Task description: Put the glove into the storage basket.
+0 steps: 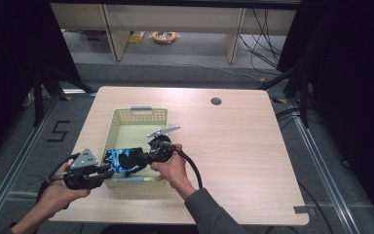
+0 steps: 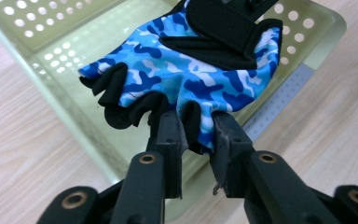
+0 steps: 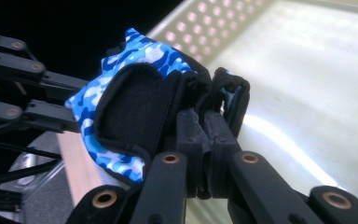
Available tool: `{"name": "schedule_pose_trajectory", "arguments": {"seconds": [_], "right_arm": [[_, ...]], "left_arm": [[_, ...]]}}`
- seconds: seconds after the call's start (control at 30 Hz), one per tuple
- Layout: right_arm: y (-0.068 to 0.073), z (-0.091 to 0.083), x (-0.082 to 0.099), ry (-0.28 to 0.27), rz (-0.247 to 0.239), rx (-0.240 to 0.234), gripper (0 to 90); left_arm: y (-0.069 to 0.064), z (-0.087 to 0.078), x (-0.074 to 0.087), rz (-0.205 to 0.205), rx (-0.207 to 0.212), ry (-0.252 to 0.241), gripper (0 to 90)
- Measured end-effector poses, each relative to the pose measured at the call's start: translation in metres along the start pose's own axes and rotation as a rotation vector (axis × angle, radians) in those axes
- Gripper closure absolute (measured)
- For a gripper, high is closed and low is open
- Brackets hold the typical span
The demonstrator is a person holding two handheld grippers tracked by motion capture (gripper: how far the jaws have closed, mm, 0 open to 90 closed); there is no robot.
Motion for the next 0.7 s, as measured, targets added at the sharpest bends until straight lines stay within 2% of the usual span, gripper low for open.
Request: {"name": "schedule_pose_trajectory", "arguments": {"seconds": [0.03, 0.07, 0.17, 0.2, 0.23, 0.27, 0.3, 0.33, 0.4, 0.57, 0.6, 0.7], "right_arm": [[-0.003, -0.001, 0.001, 0.007, 0.002, 0.014, 86.8], [-0.009, -0.002, 0.004, 0.013, -0.001, 0.035, 86.7], [-0.016, -0.003, 0.006, 0.021, 0.004, 0.060, 86.6], [-0.021, -0.003, 0.009, 0.032, 0.019, 0.078, 86.2], [-0.022, -0.003, 0.010, 0.041, 0.027, 0.083, 86.2], [-0.025, -0.003, 0.010, 0.030, 0.019, 0.097, 86.3], [-0.025, -0.003, 0.010, 0.030, 0.019, 0.097, 86.3], [-0.027, -0.003, 0.012, 0.054, 0.022, 0.103, 86.2], [-0.029, -0.003, 0.013, 0.060, 0.020, 0.120, 86.2], [-0.035, -0.001, 0.015, 0.069, 0.019, 0.121, 85.9], [-0.035, -0.001, 0.016, 0.071, 0.045, 0.128, 85.7], [-0.034, -0.001, 0.015, 0.066, 0.048, 0.128, 84.1]], "left_arm": [[0.001, 0.002, -0.001, 0.034, 0.006, 0.008, 72.1], [-0.004, 0.006, -0.003, 0.009, 0.019, 0.017, 69.5], [-0.003, 0.009, -0.004, 0.028, 0.021, 0.026, 64.5], [-0.002, 0.010, -0.006, 0.006, 0.029, 0.023, 63.2], [-0.002, 0.010, -0.006, 0.006, 0.029, 0.023, 62.4], [-0.002, 0.009, -0.007, -0.031, 0.045, 0.015, 61.3], [-0.002, 0.009, -0.007, -0.031, 0.045, 0.015, 60.3], [0.002, 0.006, -0.009, -0.019, 0.034, 0.006, 59.7], [0.002, 0.005, -0.011, -0.033, 0.034, -0.005, 59.1], [0.005, -0.004, -0.016, -0.017, 0.021, -0.028, 58.6], [0.004, -0.005, -0.018, -0.022, 0.022, -0.032, 58.5], [0.001, -0.006, -0.020, -0.024, 0.026, -0.042, 57.0]]}}
Point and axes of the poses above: each handheld gripper's, and its own axes: z roughly forward along the jaws, x roughly out of its underside, y roughly to its left, the point moved 10 cm from there along z, roughly forward along the jaws, and after that the axes turned 8 degrees about z, right-handed, at the moved point
